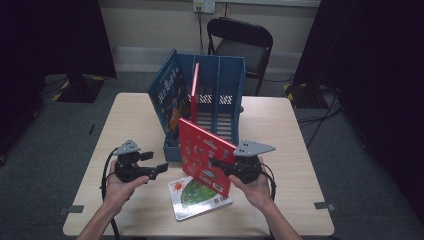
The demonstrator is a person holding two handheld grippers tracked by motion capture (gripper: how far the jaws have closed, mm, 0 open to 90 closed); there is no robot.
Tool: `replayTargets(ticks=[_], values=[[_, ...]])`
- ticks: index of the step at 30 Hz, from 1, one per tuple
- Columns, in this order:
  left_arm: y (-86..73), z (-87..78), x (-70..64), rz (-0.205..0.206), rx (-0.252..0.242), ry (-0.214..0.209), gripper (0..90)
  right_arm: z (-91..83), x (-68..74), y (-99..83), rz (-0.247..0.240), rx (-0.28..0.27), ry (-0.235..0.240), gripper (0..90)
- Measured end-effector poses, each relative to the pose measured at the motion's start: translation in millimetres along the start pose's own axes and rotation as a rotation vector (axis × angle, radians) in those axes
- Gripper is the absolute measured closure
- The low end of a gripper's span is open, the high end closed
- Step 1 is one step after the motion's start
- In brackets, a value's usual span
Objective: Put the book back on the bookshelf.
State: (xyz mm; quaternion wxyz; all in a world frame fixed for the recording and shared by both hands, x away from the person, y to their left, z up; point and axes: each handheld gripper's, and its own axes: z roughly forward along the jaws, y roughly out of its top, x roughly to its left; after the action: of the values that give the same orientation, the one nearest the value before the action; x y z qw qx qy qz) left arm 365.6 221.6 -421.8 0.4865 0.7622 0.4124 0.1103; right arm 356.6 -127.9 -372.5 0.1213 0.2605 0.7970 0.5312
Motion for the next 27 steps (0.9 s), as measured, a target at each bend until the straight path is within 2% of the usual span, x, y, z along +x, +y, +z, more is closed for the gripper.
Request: replayTargets(ticks=[3,5,9,13,15,17,27], values=[[-4.9,3.4,1.5,-0.009,0.017,0.015,17.7,-0.9,-0.6,0.4,0.001,0.000,0.007,80.5],[-6.6,4.2,0.5,-0.007,0.022,0.009,18.9,-2.2,-0.2,0.7,0.000,-0.003,0.006,80.6],[-7.8,5.3,-2.1,0.020,0.036,0.009,18.5,-5.8,0.6,2.0,0.001,-0.012,0.006,80.5],[-10.6,5.0,-1.8,0.032,0.030,-0.014,16.3,-9.0,2.0,4.2,-0.008,-0.015,-0.001,80.6],[-12.6,6.2,-3.1,0.053,0.047,0.008,16.0,-13.2,1.5,6.9,-0.003,-0.026,0.002,80.6],[-13.8,7.3,-3.2,0.052,0.049,0.018,16.0,-16.6,1.4,9.4,-0.006,-0.034,-0.003,80.6],[-15.0,6.4,-4.1,0.051,0.051,0.026,16.0,-30.5,3.1,23.2,-0.021,-0.067,-0.020,80.6]])
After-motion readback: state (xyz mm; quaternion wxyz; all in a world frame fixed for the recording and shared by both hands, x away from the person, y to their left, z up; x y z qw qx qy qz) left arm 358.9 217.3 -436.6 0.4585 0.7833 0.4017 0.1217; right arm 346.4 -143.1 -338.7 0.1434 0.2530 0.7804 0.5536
